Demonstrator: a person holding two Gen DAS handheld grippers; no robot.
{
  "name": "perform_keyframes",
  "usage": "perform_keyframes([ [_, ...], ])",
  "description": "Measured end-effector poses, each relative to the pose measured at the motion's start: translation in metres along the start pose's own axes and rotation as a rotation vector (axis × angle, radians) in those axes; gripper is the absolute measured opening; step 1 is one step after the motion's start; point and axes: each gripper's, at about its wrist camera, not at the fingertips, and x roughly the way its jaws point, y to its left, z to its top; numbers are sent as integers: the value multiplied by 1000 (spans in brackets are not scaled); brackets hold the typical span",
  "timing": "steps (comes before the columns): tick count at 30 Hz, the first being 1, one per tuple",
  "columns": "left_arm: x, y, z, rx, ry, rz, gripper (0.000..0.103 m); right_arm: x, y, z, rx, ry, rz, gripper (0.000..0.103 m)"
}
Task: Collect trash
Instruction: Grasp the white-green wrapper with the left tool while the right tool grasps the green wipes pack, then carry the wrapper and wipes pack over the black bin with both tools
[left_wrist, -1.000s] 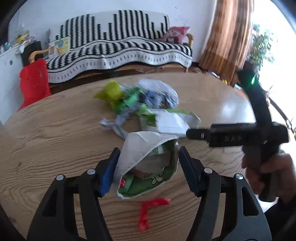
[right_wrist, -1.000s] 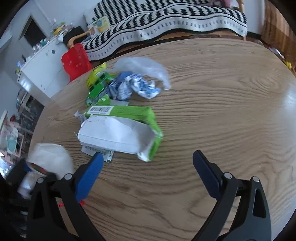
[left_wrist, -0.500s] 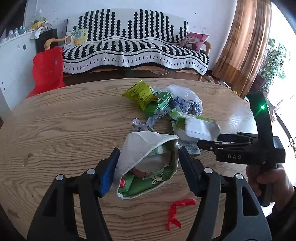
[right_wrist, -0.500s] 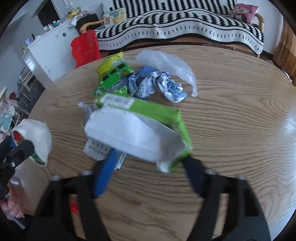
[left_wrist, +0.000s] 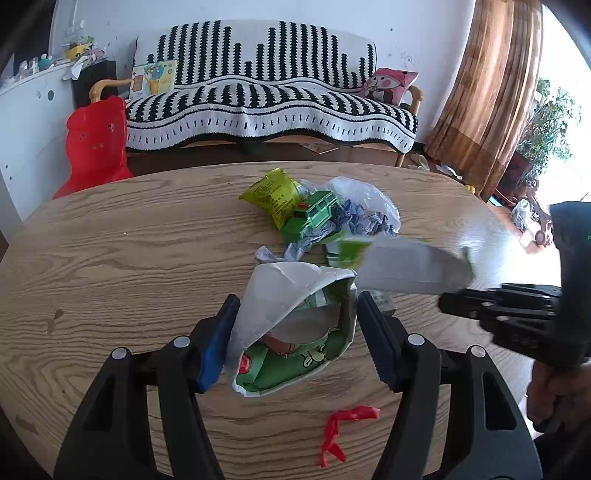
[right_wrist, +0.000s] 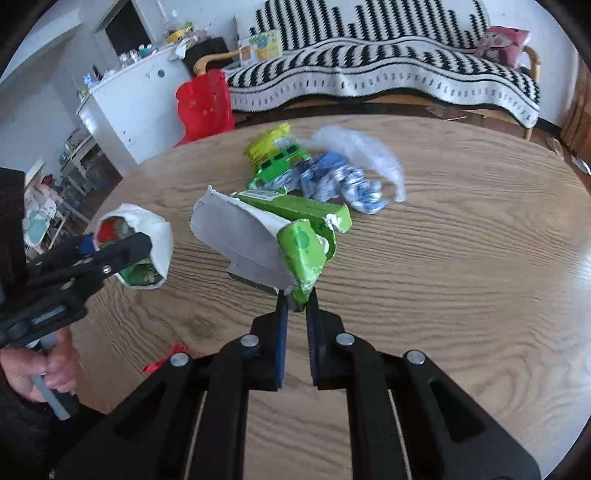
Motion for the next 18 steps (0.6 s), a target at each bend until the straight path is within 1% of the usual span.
perform_keyframes([
  [4,-3,-18,4,10,-17,-16,64,-40,-35,-13,69,-53,-46,10],
  [7,-4,-47,9,38,-28,-54,64,-67,-63,-25,113,-80,-98,10],
  [10,-1,-79,13,71,-29,-94,64,-100,-101,-46,176,-106,-163,10],
  [13,4,-134,13,124,-26,-154,64,-141,-146,-78,257,-129,-245,10],
  [16,8,-185,10,171,-17,-209,64,-174,-184,-110,325,-145,-306,10],
  [17,10,-213,8,197,-11,-240,64,-187,-200,-125,354,-151,-332,10],
  [18,11,-231,5,214,-8,-262,64,-199,-212,-139,380,-157,-353,10],
])
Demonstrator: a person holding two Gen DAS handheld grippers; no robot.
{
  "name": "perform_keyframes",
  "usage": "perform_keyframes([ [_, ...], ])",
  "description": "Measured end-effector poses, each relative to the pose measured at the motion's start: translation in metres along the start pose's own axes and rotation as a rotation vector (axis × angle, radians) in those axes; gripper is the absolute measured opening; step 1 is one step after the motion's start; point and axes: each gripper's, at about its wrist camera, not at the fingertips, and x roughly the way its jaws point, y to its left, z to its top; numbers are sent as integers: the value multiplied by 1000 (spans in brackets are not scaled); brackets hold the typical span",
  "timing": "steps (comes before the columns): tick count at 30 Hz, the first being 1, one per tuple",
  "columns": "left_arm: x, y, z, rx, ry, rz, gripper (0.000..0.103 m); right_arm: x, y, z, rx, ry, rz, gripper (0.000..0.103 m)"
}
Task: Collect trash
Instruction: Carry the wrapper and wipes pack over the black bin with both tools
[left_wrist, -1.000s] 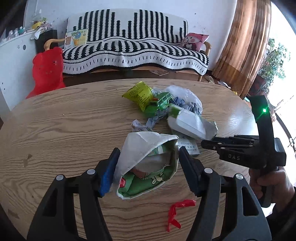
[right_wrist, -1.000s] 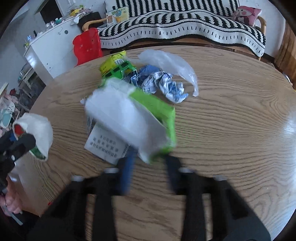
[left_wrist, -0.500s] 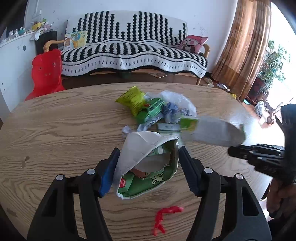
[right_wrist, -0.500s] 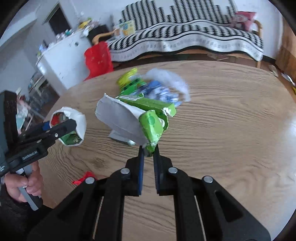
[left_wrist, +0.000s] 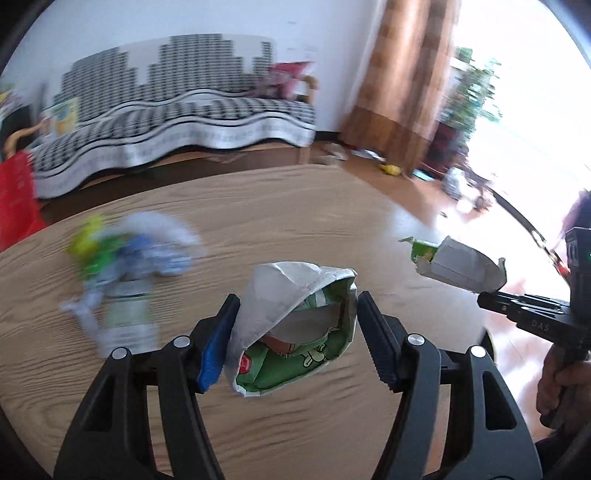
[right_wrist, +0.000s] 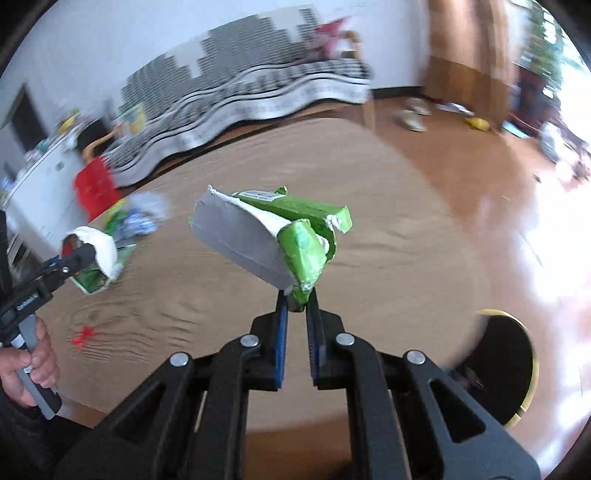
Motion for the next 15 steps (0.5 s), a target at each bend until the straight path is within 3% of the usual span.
perform_keyframes([
  [8,54,-162,-8,141,48,-219,64,-47,-156,-54,213,-2,-167,10],
  [15,99,-263,-37,235,133,-340,64,-52,-247,-97,356,66,-236,10],
])
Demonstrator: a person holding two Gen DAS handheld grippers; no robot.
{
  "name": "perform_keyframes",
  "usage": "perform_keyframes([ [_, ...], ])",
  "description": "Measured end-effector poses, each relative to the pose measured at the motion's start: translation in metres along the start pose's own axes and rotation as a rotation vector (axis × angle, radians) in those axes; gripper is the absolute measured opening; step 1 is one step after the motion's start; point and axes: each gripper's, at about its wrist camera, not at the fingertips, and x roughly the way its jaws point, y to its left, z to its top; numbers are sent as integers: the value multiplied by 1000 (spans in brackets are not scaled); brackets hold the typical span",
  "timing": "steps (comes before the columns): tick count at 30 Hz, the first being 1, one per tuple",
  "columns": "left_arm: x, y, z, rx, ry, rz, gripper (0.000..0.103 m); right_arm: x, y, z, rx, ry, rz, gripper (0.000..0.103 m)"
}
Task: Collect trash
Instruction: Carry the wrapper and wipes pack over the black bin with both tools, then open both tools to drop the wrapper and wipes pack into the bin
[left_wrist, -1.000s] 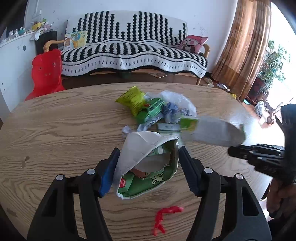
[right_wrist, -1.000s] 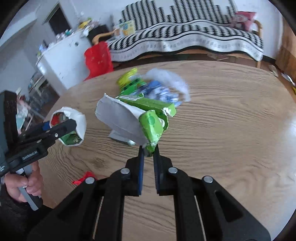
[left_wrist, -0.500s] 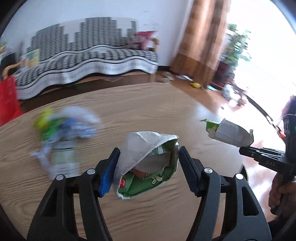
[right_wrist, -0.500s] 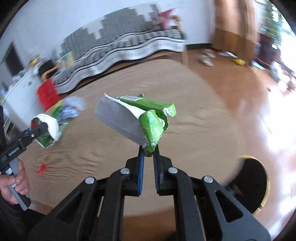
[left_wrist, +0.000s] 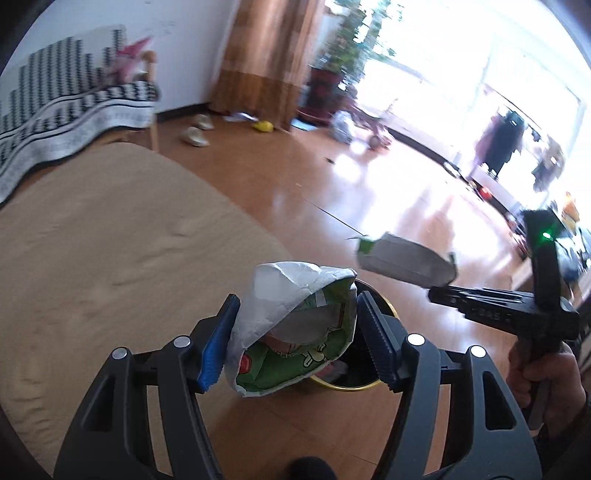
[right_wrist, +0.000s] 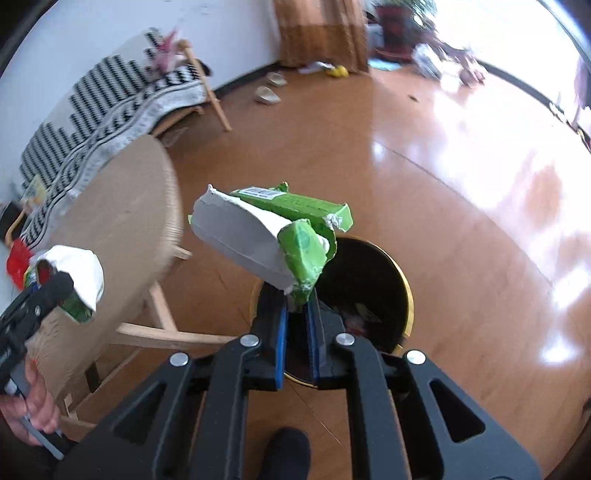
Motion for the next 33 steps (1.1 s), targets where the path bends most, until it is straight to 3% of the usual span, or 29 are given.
perform_keyframes([
  [4,34,-30,-3,38,41,-46,64,21,-28,-8,42,87,-28,10],
  [9,63,-38,-4,45,80,-59,64,40,-39,-10,73,152,-16,10],
  [23,78,-40,-9,24,102,-71,64,51,-34,-1,111,163,19,12],
  [24,78,-41,-9,23,104,-71,64,51,-36,-1,124,167,19,15],
  [25,79,-41,-9,23,106,-72,64,50,-38,0,132,166,26,29],
  [26,80,-41,-10,23,107,-71,64,48,-40,1,140,157,29,59],
  [27,81,-41,-10,25,110,-72,64,44,-41,2,141,136,21,72],
  [28,82,-41,-10,25,113,-73,64,41,-41,2,140,122,15,78],
  [33,92,-46,-11,28,134,-77,64,31,-52,3,180,90,10,78],
])
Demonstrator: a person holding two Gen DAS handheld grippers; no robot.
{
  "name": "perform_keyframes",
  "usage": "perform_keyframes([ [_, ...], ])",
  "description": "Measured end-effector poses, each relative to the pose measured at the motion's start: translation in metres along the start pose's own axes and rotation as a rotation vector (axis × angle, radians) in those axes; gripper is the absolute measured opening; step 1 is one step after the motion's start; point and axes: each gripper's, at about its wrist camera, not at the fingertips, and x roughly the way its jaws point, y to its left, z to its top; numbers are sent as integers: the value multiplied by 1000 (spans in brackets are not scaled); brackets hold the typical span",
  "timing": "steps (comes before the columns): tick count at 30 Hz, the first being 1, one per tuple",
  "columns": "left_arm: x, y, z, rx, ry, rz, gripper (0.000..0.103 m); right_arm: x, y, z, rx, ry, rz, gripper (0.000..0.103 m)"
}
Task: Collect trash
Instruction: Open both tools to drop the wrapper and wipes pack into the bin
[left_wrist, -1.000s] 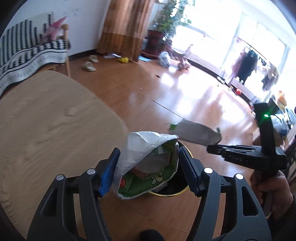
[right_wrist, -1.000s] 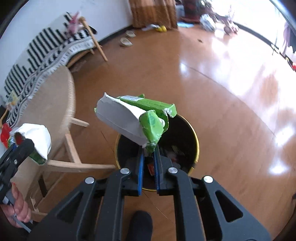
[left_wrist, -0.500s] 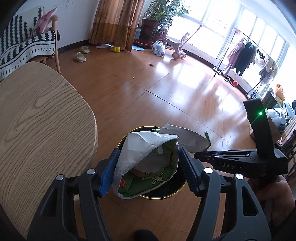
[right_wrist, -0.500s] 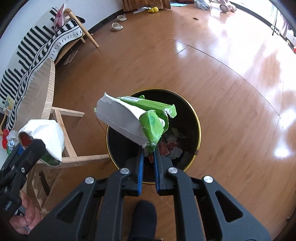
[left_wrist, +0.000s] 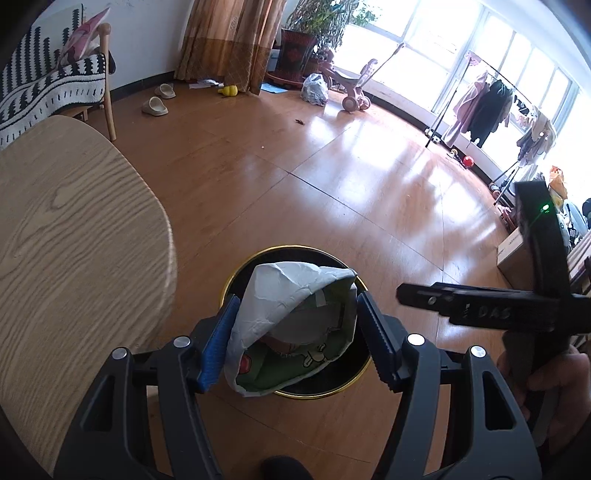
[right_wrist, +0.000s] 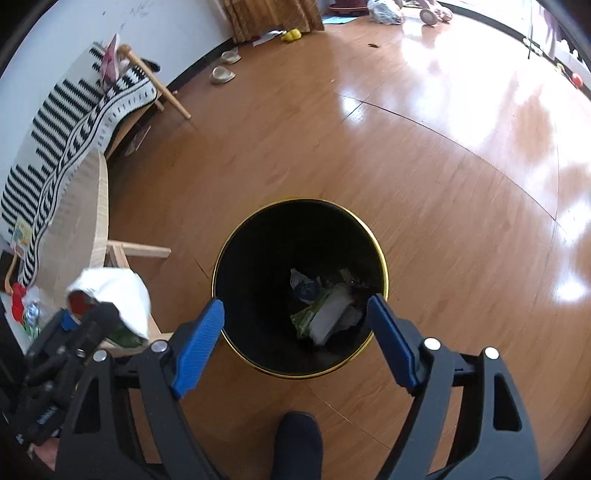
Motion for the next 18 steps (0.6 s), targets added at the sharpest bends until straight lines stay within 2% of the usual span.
perform_keyframes([
  [6,21,-10,5,21,34,-26,66,-9,-14,0,52,-33,-3,78],
  [12,31,-14,12,21,17,-33,85,-14,-17,1,63,-46,2,81],
  [18,20,-13,14,15,-9,-35,85,-20,-7,0,49,-62,4,81],
])
